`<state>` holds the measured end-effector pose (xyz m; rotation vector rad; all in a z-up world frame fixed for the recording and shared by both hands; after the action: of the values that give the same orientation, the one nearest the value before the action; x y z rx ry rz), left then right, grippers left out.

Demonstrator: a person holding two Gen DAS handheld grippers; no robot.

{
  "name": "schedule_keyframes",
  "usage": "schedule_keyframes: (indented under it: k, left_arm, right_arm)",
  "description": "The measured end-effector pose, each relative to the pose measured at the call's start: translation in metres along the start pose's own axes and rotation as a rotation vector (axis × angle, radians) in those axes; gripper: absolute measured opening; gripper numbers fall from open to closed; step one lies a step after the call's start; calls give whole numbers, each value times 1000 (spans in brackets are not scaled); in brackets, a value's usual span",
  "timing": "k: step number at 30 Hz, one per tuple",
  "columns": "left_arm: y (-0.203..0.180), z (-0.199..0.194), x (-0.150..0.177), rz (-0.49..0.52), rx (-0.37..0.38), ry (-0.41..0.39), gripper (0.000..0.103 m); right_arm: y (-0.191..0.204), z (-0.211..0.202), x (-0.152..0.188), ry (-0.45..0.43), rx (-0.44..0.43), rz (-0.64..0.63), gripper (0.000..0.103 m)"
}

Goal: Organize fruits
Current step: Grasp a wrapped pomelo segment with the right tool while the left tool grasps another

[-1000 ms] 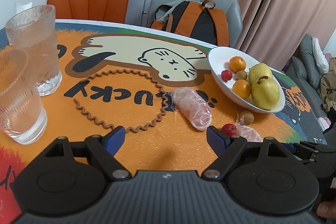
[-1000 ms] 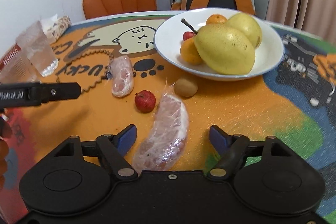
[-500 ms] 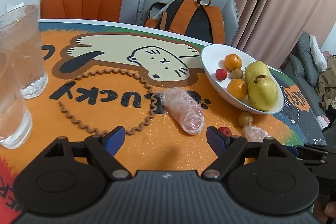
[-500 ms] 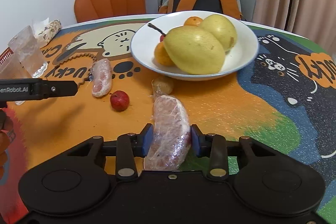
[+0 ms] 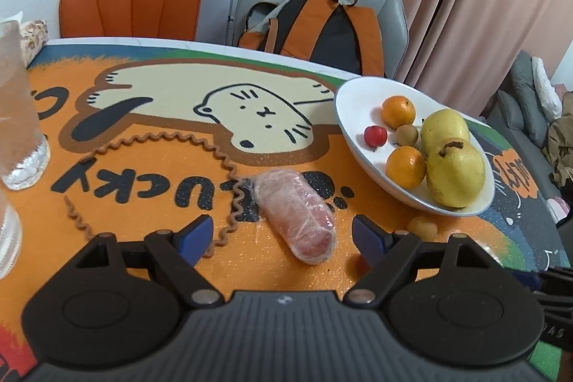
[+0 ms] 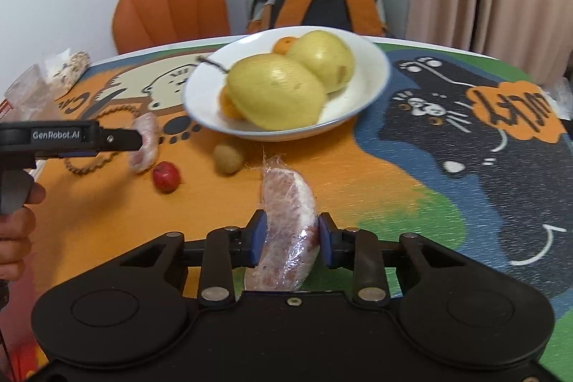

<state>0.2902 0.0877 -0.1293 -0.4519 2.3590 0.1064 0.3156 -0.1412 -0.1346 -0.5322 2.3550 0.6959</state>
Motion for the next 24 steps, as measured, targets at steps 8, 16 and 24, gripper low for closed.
schedule_keyframes:
  k: [8, 16, 24]
  left_arm:
    - [-3, 17, -1, -8, -37, 3, 83]
    - [-13, 25, -7, 4, -58, -17, 68]
    - [-19, 19, -2, 26, 0, -23, 44]
  right_arm:
    - [-27, -3, -5, -24, 26, 46, 29]
    - [-28, 3, -8, -15, 36, 45, 41]
    - [-19, 7, -4, 13, 52, -9, 52]
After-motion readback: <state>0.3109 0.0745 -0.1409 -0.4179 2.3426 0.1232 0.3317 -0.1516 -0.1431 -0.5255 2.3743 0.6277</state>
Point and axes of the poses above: each gripper's, at about its wrist camera, not at the fingertips, and z roughly the way its jaws point, y to its left, x to its underside, the point moved 7 cm from there along z, roughly the way its jaws point, and after that the axes turned 11 degrees about -x, right-handed, at the moved point
